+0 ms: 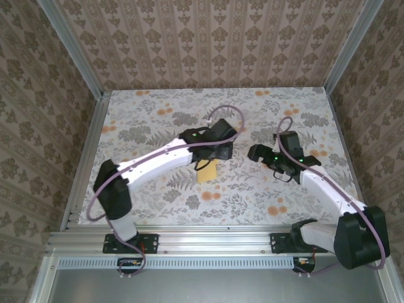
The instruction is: Fold a paper plane with a square sheet of paper (pick it up from the middle)
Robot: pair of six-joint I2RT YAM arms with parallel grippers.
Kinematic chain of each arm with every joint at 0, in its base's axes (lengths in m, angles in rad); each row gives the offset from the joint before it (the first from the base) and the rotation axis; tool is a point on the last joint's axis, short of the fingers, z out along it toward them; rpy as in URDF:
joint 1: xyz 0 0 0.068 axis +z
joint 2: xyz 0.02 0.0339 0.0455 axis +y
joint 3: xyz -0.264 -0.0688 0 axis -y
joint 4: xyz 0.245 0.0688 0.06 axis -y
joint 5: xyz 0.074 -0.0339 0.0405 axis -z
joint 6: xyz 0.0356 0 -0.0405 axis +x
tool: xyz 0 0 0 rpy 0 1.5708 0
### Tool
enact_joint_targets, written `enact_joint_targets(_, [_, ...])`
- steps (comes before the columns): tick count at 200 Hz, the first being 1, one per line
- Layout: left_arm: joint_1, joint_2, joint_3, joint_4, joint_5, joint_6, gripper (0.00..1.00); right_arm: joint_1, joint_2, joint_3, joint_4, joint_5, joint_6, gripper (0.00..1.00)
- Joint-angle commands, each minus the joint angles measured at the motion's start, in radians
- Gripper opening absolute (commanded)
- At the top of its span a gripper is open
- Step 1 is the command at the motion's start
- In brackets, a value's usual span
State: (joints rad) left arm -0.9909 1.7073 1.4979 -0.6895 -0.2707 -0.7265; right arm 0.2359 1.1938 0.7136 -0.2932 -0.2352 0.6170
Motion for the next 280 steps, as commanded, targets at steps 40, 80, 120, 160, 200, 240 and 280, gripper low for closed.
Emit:
enact_joint_targets(40, [0.178, -0.19, -0.431, 0.284, 0.164, -0.141, 0.67, 0.241, 0.253, 0.102, 0.149, -0.136, 0.055, 0.93])
enact_joint_targets(80, [0.258, -0.244, -0.595, 0.413, 0.228, -0.19, 0.62, 0.297, 0.381, 0.133, 0.185, -0.167, 0.122, 0.84])
enact_joint_targets(120, [0.287, -0.233, -0.641, 0.503, 0.297, -0.194, 0.54, 0.321, 0.461, 0.157, 0.197, -0.196, 0.153, 0.77])
enact_joint_targets(160, [0.32, -0.136, -0.616, 0.623, 0.416, -0.181, 0.41, 0.324, 0.485, 0.164, 0.194, -0.187, 0.161, 0.74])
enact_joint_targets(200, [0.346, 0.001, -0.518, 0.625, 0.426, -0.142, 0.33, 0.323, 0.503, 0.177, 0.182, -0.181, 0.165, 0.7])
enact_joint_targets(240, [0.376, 0.053, -0.504, 0.647, 0.385, -0.14, 0.33, 0.322, 0.53, 0.197, 0.187, -0.184, 0.167, 0.7])
enact_joint_targets(280, [0.382, 0.102, -0.487, 0.638, 0.396, -0.151, 0.32, 0.322, 0.568, 0.225, 0.184, -0.208, 0.168, 0.68])
